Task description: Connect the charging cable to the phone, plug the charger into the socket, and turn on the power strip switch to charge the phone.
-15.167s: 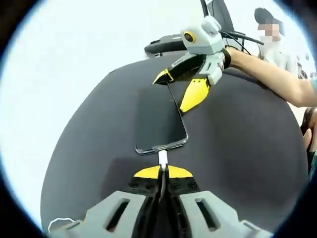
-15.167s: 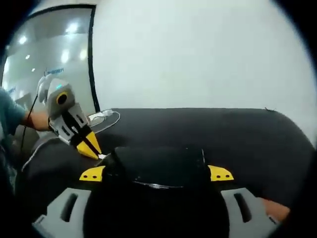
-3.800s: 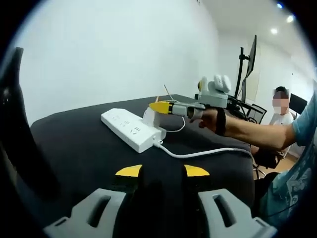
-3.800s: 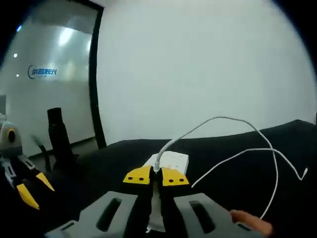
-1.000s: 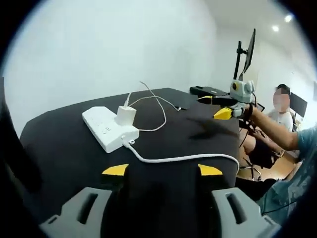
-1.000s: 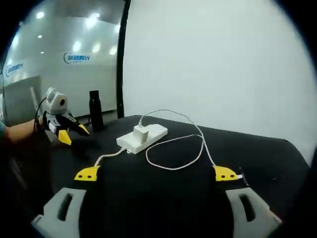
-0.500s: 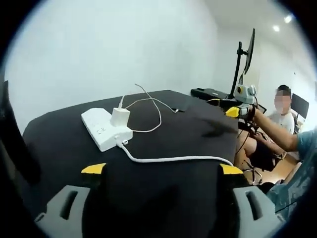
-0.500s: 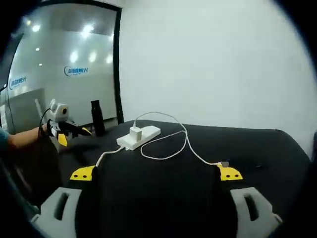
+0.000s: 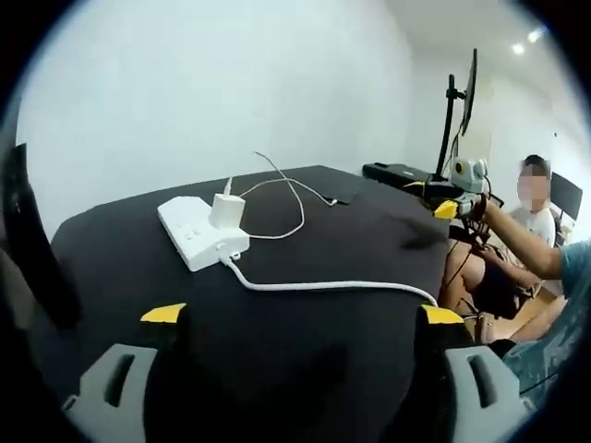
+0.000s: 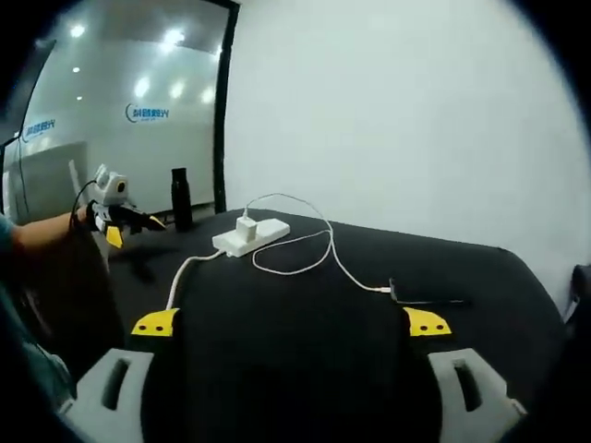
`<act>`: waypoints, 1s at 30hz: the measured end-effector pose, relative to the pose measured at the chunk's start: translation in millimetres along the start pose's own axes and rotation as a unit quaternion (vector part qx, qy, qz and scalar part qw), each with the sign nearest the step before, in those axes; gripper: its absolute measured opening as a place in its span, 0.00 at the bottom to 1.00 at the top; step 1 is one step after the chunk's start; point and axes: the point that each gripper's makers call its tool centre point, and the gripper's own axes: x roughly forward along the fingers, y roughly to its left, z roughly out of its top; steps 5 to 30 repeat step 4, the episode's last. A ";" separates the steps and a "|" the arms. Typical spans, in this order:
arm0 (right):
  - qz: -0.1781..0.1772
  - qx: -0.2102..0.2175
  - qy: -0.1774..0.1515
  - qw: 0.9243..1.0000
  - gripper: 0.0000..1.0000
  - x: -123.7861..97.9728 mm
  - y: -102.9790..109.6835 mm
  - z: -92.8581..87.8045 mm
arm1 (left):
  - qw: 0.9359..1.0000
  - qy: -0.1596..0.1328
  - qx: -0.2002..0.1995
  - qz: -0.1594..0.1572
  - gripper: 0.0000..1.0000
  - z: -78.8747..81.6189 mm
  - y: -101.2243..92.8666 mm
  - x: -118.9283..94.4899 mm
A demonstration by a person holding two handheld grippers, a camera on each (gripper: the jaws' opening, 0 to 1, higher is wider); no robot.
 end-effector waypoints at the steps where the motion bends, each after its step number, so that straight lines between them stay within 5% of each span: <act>1: -0.002 0.001 -0.002 1.000 0.92 -2.8 -1.8 0.2 | 1.000 -0.002 0.000 0.002 0.96 1.1 0.1 -0.5; 30: -0.004 0.003 -0.003 1.000 0.92 -7.7 -5.3 -0.8 | 1.000 -0.005 0.000 0.003 0.96 3.2 -1.9 -0.7</act>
